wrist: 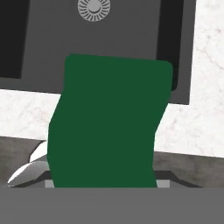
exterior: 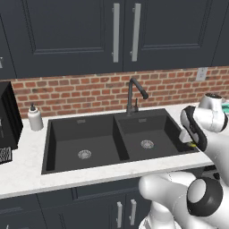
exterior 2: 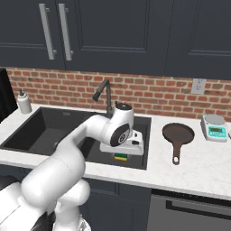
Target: Pick the pan and sponge and place them into the sink. Then turn on the water.
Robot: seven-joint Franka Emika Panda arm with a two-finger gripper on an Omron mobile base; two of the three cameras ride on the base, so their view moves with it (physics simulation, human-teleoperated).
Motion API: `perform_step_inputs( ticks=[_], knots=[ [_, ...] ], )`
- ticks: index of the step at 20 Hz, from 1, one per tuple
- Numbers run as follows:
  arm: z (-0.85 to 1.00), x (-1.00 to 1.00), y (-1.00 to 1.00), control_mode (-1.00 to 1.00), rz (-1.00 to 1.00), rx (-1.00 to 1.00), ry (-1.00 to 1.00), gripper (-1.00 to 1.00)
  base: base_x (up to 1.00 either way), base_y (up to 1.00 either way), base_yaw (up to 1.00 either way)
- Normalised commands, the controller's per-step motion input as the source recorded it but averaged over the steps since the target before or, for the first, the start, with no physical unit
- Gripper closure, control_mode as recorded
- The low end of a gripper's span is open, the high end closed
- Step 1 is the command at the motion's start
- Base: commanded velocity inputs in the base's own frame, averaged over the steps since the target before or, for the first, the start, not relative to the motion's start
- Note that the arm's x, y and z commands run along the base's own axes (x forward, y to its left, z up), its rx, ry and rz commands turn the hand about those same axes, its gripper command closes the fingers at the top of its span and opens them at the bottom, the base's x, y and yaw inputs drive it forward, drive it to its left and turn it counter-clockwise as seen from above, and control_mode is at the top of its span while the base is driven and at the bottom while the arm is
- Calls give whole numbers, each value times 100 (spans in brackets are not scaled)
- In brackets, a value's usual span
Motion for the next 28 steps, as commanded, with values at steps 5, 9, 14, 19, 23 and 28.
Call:
perform_step_inputs(
  ticks=[5,9,14,19,23,28],
  knots=[
    [-24,49,0,-100,0,0,0,100,0,0,0],
    [-17,49,0,-100,0,0,0,100,0,0,0],
    [-16,51,0,-100,0,0,0,100,0,0,0],
    [-22,49,0,-100,0,0,0,100,0,0,0],
    [-35,45,0,-100,0,0,0,100,0,0,0],
    [-41,42,0,-100,0,0,1,100,0,0,0]
  ],
)
